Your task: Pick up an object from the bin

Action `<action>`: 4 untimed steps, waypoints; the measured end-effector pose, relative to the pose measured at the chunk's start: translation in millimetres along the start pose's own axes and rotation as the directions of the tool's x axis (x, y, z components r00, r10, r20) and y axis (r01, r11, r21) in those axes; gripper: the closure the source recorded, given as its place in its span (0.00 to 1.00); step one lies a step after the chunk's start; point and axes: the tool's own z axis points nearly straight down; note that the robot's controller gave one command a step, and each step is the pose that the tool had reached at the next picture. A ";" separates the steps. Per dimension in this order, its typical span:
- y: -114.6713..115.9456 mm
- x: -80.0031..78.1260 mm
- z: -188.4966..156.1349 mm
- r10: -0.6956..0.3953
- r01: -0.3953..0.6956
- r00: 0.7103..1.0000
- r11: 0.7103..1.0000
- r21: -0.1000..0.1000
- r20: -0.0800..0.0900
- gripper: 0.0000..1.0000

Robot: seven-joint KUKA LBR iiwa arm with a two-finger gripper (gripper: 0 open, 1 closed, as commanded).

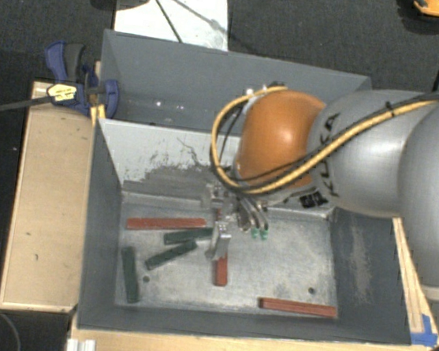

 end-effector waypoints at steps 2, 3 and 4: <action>14.0 -17.6 59.8 -0.136 0.136 0.991 0.991 -0.001 -0.004 1.00; 13.9 -17.6 59.8 -0.135 0.135 0.991 0.991 -0.001 -0.004 1.00; -4.9 -22.7 -23.7 -0.118 0.118 0.993 0.993 -0.001 -0.005 1.00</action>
Offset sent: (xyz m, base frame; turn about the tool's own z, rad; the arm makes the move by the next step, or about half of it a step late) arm 0.0159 0.0154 -0.0605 -0.1391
